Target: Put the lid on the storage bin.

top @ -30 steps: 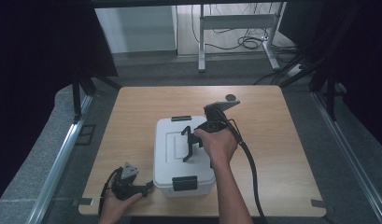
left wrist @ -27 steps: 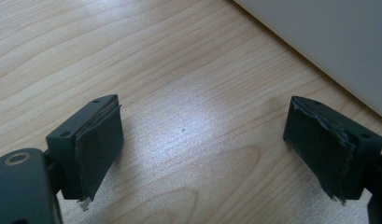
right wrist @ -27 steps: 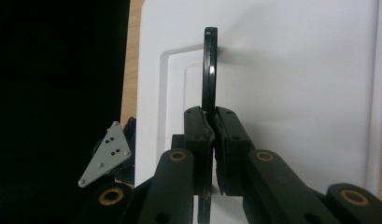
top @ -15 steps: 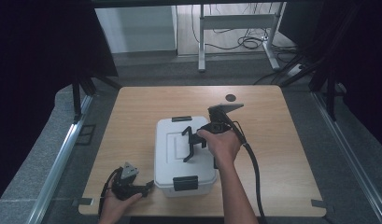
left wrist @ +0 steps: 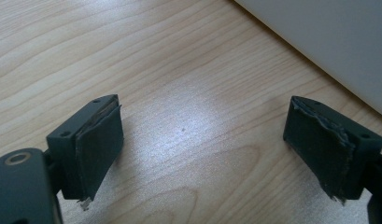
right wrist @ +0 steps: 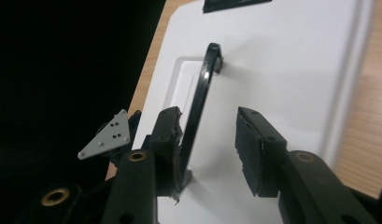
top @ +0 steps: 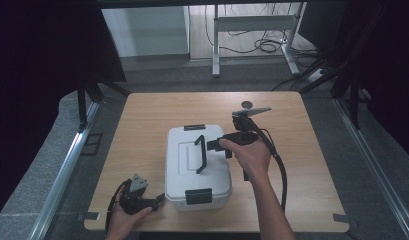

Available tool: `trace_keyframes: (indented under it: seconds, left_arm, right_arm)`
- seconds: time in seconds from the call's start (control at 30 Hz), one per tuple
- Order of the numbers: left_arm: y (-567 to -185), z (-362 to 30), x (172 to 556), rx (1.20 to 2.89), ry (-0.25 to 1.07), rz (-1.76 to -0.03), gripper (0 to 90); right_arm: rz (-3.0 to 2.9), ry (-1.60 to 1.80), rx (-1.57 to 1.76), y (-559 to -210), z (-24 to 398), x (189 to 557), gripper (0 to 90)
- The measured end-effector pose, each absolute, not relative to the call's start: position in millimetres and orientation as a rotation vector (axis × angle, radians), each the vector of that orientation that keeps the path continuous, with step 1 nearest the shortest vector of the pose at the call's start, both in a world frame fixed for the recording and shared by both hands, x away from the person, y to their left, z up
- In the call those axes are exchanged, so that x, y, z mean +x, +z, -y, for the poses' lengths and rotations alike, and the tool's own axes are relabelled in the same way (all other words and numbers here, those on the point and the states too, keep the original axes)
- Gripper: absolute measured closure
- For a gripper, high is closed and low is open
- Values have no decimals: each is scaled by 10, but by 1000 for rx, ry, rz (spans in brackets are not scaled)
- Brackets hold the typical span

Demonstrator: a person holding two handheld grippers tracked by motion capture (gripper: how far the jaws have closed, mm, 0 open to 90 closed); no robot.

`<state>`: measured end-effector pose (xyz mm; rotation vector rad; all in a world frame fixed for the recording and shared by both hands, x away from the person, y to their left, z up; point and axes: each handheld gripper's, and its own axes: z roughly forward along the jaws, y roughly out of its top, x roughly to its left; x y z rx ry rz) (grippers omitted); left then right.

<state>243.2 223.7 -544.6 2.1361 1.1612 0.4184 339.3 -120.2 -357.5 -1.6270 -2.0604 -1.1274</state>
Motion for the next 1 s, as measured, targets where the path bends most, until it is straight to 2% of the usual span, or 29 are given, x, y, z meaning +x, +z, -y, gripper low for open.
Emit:
trace_keyframes:
  seconds: [0.37, 0.8, 1.0]
  left_arm:
    - [-5445, -2234, 2439, 2136, 417, -1162, 118]
    - [-5449, -2229, 2443, 2129, 420, -1166, 119]
    - [-5449, -2229, 2442, 2127, 421, -1168, 119]
  right_arm:
    - [2075, -1237, -1620, -3613, 1763, 3373, 547]
    - [2099, -1340, -1553, -4067, 2288, 3278, 513]
    - [2049, -1355, -1599, -4414, 2604, 3230, 483]
